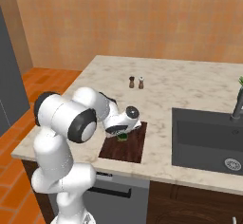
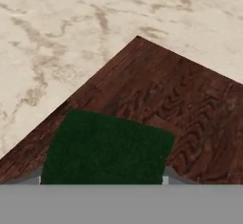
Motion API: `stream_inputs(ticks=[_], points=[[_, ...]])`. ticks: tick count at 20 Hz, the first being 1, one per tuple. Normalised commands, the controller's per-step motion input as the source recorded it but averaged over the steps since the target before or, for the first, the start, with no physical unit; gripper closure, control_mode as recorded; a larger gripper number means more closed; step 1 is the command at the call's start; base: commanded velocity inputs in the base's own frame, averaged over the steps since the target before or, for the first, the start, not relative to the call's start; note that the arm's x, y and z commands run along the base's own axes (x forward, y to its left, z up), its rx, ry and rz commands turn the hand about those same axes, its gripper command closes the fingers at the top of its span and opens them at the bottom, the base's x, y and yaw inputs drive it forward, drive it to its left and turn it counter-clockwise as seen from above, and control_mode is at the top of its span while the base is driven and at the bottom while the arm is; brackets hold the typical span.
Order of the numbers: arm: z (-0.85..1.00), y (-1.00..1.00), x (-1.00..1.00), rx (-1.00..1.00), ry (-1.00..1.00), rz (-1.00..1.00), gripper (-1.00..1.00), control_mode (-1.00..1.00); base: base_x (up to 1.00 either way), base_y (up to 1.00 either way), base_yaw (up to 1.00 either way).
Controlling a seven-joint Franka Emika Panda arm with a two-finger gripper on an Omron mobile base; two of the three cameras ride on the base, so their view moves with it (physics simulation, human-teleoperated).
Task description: Pick up the sponge from the counter and clean the cutting board by briefly scrubbing or pressing down on the cutting board. Once finished, release the sponge.
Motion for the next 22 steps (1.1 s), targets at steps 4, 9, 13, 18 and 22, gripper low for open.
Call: stream_inputs(ticks=[4, 9, 13, 18, 22], points=[[0.07, -0.21, 0.91, 0.02, -0.07, 0.17, 1.00, -1.00, 0.00, 0.00, 0.00], [0.02, -0.26, 0.50, -0.02, -0.03, 0.09, 1.00, -1.00, 0.00, 0.00, 0.00], [0.00, -0.32, -0.16, 0.02, -0.01, 0.05, 1.00, -1.00, 0.00, 0.00, 0.00], [-0.04, -0.21, -0.52, 0.06, 0.00, 0.11, 1.00, -1.00, 0.00, 0.00, 0.00], [-0.17, -0.11, -0.73, 0.10, 0.03, 0.16, 1.00, -1.00, 0.00, 0.00, 0.00]])
